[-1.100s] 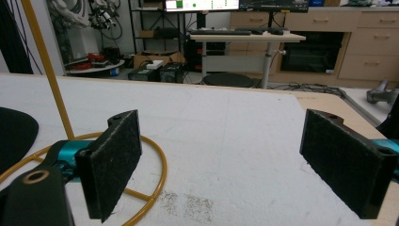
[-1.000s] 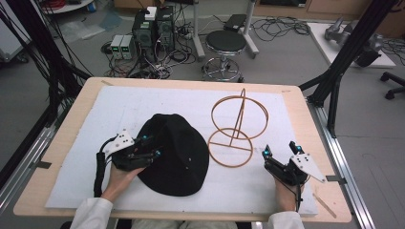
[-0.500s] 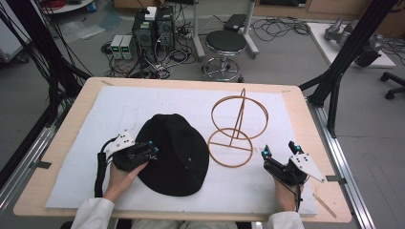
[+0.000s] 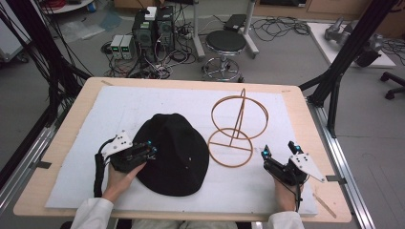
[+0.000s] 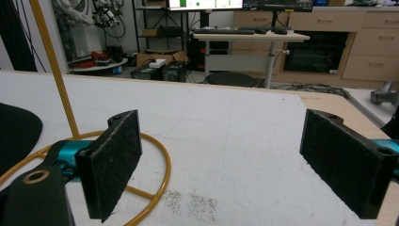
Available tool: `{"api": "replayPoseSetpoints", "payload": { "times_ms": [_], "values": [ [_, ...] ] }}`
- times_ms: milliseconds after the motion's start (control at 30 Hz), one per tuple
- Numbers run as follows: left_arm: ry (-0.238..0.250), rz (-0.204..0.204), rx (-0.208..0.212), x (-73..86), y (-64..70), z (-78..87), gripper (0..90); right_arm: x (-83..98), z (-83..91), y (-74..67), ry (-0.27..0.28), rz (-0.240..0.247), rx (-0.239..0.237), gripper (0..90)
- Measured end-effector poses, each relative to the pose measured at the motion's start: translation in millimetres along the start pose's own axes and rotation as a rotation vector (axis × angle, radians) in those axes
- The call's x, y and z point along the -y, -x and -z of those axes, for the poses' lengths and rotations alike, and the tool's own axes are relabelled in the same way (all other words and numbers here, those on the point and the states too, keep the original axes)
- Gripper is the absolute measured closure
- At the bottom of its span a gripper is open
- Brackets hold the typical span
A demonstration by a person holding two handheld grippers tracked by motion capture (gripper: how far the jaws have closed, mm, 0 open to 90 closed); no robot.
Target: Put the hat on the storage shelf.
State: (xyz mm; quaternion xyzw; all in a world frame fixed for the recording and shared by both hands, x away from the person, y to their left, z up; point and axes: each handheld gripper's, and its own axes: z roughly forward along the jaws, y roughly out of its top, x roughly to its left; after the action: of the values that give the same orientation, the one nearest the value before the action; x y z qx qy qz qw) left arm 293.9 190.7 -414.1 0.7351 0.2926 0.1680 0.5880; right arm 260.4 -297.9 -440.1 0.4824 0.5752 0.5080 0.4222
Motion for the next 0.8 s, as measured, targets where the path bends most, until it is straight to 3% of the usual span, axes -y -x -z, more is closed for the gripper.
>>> {"api": "replayPoseSetpoints", "payload": {
  "times_ms": [100,400,700,800],
  "values": [
    [0.004,-0.009,0.013,-3.8,0.0,2.9,86.3,0.0,0.5,-0.5,-0.003,-0.005,-0.004,12.6],
    [0.082,-0.015,0.047,-19.3,-1.7,17.1,86.3,0.1,0.2,-0.7,-0.002,-0.001,-0.010,12.6],
    [0.187,0.026,0.060,-35.4,-7.0,37.2,86.2,0.1,1.1,-1.6,-0.004,-0.001,-0.016,12.6],
    [0.208,0.020,0.053,-41.4,-6.5,43.6,86.2,-0.2,1.3,-1.8,0.002,-0.002,-0.011,12.6]
  ]
}}
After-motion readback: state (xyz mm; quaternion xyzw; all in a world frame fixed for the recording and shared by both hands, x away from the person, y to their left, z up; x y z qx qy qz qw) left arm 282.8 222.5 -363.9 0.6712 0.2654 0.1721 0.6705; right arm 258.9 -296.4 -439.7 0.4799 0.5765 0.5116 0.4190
